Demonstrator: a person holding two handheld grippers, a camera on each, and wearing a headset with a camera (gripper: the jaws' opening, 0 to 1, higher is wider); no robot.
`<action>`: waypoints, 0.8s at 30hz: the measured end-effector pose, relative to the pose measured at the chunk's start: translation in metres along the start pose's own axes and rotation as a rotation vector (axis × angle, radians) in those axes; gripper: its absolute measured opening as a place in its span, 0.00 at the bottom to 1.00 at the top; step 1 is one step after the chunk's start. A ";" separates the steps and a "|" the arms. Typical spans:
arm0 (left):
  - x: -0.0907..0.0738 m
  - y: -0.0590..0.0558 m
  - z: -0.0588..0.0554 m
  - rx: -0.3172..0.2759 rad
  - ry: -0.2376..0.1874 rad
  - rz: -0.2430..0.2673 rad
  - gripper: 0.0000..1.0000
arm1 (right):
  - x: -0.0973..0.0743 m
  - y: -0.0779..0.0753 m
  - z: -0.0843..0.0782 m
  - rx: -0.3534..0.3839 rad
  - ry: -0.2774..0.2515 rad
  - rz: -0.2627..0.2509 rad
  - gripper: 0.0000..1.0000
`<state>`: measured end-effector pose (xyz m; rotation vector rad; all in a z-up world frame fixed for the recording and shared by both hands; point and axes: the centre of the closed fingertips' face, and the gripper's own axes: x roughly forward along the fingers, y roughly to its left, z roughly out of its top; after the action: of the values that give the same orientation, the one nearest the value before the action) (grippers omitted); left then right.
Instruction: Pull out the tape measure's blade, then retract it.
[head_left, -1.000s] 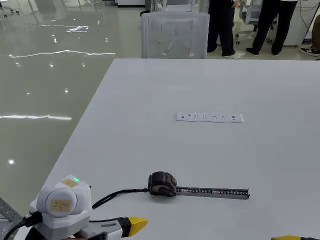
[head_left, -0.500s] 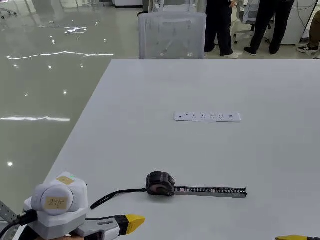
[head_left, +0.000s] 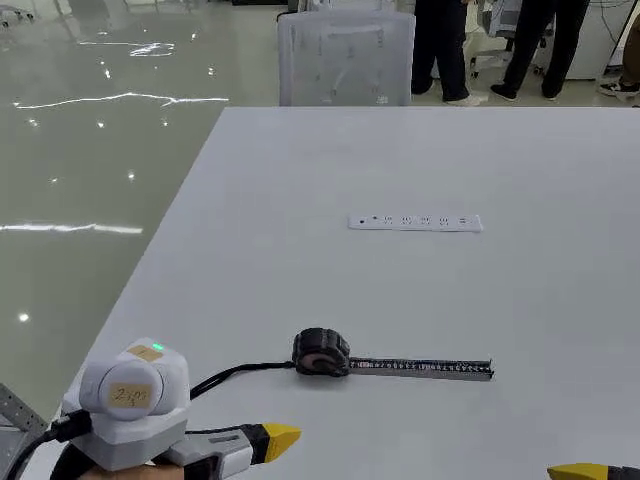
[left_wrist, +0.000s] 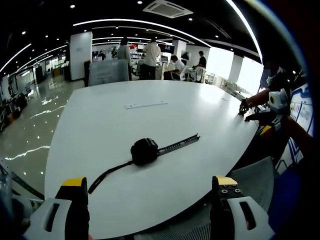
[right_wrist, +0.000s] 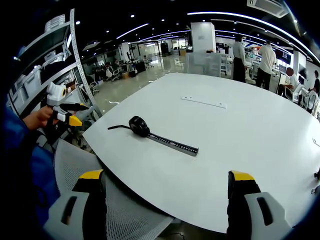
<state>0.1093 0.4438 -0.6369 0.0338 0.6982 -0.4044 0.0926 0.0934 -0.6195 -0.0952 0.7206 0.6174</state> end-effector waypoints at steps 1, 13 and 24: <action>0.000 0.000 0.000 -0.003 -0.001 0.002 0.99 | 0.001 0.000 0.000 -0.003 0.001 0.000 0.99; 0.022 0.003 0.010 -0.045 -0.018 0.048 0.97 | 0.023 0.002 -0.003 -0.052 0.038 0.039 0.98; 0.056 -0.002 0.011 -0.044 0.013 0.069 0.98 | 0.047 -0.002 -0.005 -0.093 0.080 0.073 0.95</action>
<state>0.1543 0.4201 -0.6634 0.0187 0.7163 -0.3227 0.1182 0.1138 -0.6542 -0.1814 0.7755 0.7207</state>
